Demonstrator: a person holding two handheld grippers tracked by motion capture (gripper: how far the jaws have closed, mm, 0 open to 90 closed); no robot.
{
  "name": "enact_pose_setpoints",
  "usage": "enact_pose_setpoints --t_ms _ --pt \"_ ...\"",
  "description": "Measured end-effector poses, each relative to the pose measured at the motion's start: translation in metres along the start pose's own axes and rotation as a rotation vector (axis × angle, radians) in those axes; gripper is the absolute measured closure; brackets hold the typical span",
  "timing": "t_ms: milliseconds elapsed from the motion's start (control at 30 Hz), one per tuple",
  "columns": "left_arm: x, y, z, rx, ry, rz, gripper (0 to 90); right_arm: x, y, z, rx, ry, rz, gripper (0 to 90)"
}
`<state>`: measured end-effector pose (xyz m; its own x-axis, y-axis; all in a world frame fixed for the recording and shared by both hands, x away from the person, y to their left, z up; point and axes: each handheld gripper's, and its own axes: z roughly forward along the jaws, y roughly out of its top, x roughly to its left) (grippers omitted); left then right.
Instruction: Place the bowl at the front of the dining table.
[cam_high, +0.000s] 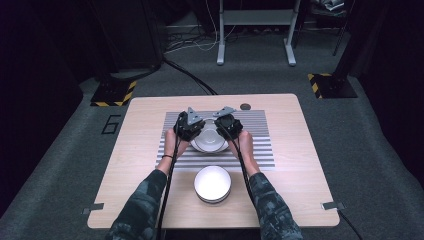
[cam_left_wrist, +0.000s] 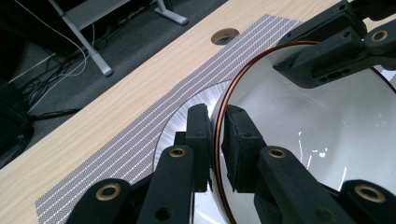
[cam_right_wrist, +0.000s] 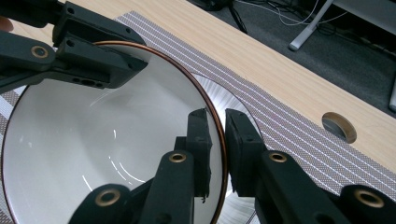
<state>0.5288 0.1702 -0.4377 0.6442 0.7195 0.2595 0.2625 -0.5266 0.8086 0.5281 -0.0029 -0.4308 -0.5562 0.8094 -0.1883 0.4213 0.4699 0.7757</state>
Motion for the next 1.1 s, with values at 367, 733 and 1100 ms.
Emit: enact_pose_setpoints --t_ms 367,733,1100 --pt "0.0 -0.004 0.016 0.038 -0.004 -0.012 80.6 -0.005 -0.005 0.016 0.05 -0.001 0.023 79.9" --pt "0.009 -0.001 0.024 0.06 0.009 -0.067 83.5 -0.017 -0.011 0.029 0.074 0.006 0.093 83.5" --pt "0.013 -0.013 0.04 0.127 -0.014 -0.128 83.1 -0.019 -0.017 0.046 0.131 0.039 0.168 82.4"
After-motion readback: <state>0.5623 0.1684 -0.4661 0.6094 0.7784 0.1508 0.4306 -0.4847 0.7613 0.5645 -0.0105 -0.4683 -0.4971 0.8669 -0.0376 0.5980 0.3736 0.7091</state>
